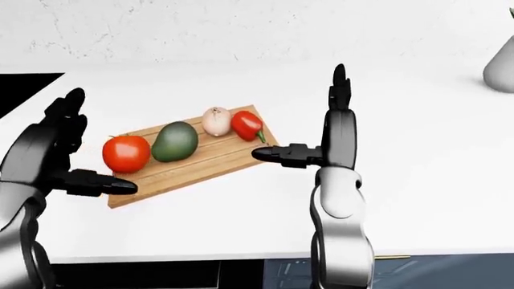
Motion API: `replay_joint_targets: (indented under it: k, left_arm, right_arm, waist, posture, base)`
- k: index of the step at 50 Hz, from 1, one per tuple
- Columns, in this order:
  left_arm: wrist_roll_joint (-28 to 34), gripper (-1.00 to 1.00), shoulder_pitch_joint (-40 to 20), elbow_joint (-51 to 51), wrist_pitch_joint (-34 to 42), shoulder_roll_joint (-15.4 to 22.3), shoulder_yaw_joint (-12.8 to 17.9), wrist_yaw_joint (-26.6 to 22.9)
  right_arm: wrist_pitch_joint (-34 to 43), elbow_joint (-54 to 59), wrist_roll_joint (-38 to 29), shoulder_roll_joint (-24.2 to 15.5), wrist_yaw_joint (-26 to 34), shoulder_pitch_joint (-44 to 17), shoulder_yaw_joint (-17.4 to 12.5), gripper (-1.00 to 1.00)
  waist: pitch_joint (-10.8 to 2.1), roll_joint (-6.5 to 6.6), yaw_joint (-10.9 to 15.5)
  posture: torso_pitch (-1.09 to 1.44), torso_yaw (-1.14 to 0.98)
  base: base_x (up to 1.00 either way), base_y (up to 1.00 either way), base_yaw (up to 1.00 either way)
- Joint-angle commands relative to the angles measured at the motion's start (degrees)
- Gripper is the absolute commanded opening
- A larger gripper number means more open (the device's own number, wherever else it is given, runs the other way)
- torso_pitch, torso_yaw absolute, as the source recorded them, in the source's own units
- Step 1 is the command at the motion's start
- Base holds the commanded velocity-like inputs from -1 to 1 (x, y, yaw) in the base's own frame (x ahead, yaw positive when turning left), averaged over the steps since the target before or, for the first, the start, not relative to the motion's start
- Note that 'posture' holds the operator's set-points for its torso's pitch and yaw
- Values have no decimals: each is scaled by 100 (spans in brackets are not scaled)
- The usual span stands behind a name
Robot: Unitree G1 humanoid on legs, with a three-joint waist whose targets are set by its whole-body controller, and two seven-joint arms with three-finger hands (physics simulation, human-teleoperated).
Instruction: Place the avocado, onion, tomato and bell pepper on the cutting board.
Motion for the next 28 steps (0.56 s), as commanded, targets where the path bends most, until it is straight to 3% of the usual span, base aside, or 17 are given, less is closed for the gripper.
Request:
replay_joint_targets:
  k: [1,7,17,28]
  left_arm:
    - [59,100,-127,-266,16,118,100,-21]
    - [7,100,-156,-629,442,441,477,-239]
    - [8,100,-324,-1299,1338,1084,769,-601]
    - [72,100,-122,-1657,1686,1582,1510,-1233]
  right_arm:
    - [-138,-193,-31,-25,0,-136,1,100]
    - [-20,-176,-52,-41,15,-306,6,100]
    - [187,-237,-150,-160,141,-543,-25,100]
    - [400,-377,-310,-256,271,-732,-83,100]
  waist:
    - [-115,20,0]
    - [-99,38,-5]
    - [-63,61,-12]
    - [-13,86,-15]
  posture:
    - [0,0]
    - [0,0]
    - [0,0]
    - [0,0]
  base:
    - [0,0,0]
    - [0,0,0]
    - [0,0,0]
    - [0,0,0]
